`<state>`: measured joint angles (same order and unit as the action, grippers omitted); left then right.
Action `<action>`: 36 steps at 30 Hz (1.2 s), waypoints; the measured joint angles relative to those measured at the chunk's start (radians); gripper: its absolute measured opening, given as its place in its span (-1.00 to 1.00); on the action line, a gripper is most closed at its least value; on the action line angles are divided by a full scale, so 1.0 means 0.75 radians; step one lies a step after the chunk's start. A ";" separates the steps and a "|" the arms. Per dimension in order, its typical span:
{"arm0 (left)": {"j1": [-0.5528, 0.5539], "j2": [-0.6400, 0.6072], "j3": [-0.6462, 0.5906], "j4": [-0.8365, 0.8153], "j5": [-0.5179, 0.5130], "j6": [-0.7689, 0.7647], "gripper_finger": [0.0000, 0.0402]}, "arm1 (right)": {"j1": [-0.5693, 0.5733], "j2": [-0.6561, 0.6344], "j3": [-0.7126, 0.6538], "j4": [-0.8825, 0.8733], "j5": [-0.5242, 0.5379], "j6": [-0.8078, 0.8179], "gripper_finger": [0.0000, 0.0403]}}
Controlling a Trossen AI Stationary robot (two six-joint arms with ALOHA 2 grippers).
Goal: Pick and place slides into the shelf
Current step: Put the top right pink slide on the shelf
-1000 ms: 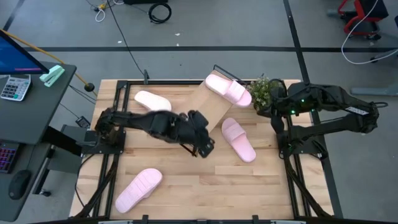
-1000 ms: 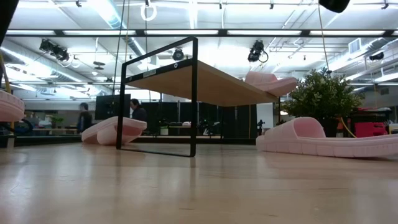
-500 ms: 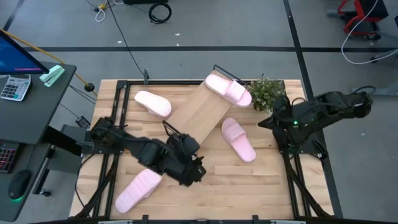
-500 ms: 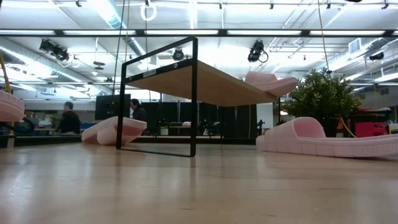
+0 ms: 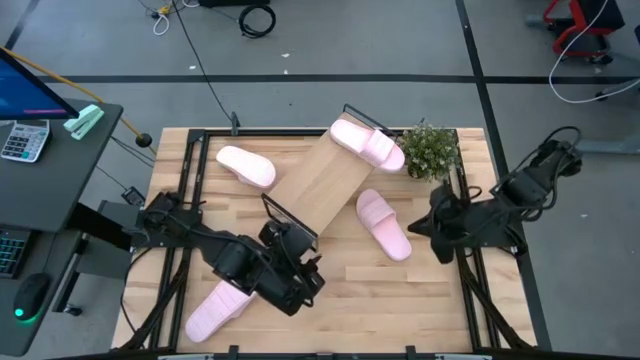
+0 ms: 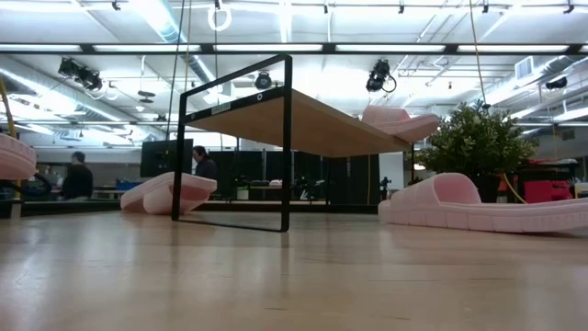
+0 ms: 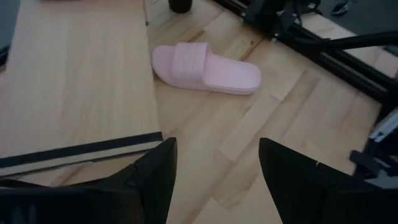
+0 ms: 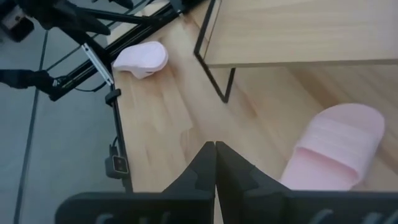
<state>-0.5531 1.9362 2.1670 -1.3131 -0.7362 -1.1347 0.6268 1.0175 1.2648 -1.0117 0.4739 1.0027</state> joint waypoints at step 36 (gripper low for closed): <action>0.210 0.000 0.001 0.270 -0.026 0.216 0.15 | 0.046 0.296 0.001 -0.434 0.103 -0.269 -0.39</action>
<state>-0.3958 1.9362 2.1674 -1.1107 -0.7555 -0.9726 0.6613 1.2396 1.2652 -1.3374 0.5509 0.8009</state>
